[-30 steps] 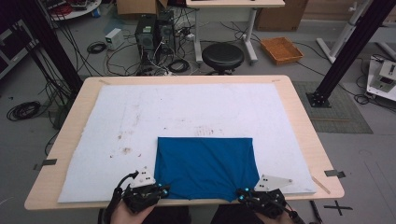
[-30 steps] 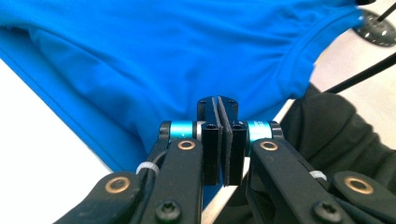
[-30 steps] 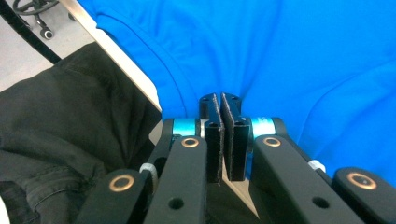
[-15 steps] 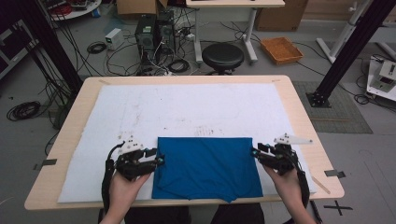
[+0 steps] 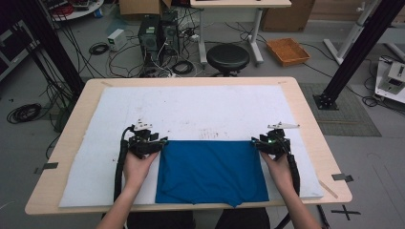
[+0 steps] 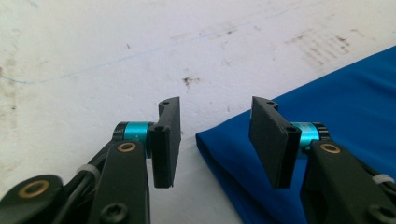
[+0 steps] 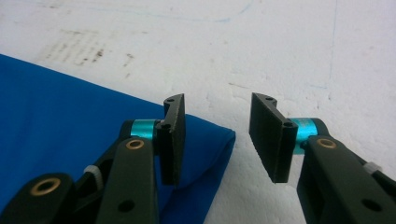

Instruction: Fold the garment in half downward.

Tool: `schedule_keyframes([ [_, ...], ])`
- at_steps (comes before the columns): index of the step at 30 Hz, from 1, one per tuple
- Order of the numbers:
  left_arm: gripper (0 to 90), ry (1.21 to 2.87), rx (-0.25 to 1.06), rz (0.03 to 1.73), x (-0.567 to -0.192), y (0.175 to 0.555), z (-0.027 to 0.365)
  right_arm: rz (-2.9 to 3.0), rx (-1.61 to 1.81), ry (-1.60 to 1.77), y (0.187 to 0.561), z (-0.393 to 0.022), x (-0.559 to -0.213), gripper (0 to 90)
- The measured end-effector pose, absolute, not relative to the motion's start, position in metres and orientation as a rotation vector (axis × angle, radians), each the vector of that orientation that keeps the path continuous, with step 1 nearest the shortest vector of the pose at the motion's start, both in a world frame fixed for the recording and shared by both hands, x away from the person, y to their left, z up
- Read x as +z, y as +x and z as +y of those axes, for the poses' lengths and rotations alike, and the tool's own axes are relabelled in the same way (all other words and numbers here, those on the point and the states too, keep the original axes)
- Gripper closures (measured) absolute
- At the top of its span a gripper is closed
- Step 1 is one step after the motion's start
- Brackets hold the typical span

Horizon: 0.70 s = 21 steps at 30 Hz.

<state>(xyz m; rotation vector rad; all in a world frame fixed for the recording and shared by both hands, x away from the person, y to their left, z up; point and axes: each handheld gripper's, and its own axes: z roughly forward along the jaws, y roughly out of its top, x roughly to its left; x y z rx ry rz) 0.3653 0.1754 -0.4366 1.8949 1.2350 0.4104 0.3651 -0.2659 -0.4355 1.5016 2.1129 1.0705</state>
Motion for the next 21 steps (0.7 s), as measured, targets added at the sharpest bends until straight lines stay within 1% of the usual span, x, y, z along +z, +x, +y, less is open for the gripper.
schedule_keyframes([
  [2, 55.8, 1.932, 0.394, 1.248, -0.441, 0.369, 0.172, 2.139, 1.058, 1.499, 0.368, -0.265, -0.439, 67.4],
  [4, 63.8, 1.970, 0.382, 1.244, -0.445, 0.370, 0.170, 2.163, 1.046, 1.496, 0.369, -0.265, -0.441, 76.9],
  [5, 66.4, 1.972, 0.412, 1.243, -0.445, 0.368, 0.170, 2.171, 1.043, 1.491, 0.369, -0.265, -0.442, 80.0],
  [6, 77.3, 1.978, 0.405, 1.231, -0.445, 0.368, 0.171, 2.181, 1.043, 1.475, 0.370, -0.265, -0.443, 84.7],
  [7, 80.2, 1.971, 0.395, 1.235, -0.446, 0.368, 0.171, 2.181, 1.048, 1.471, 0.370, -0.266, -0.443, 85.7],
  [8, 80.2, 1.966, 0.382, 1.229, -0.445, 0.367, 0.172, 2.181, 1.048, 1.471, 0.370, -0.266, -0.443, 85.7],
  [9, 84.7, 1.971, 0.383, 1.218, -0.445, 0.367, 0.172, 2.181, 1.057, 1.459, 0.371, -0.266, -0.443, 86.0],
  [14, 86.2, 1.976, 0.414, 1.202, -0.445, 0.371, 0.172, 2.175, 1.072, 1.442, 0.379, -0.266, -0.441, 86.4],
  [18, 86.2, 1.941, 0.436, 1.213, -0.446, 0.379, 0.176, 2.159, 1.089, 1.437, 0.392, -0.266, -0.436, 86.5],
  [19, 86.2, 1.948, 0.446, 1.210, -0.445, 0.382, 0.178, 2.157, 1.093, 1.434, 0.400, -0.265, -0.434, 86.5],
  [21, 86.2, 1.956, 0.460, 1.203, -0.445, 0.388, 0.179, 2.157, 1.089, 1.431, 0.404, -0.265, -0.434, 86.5],
])
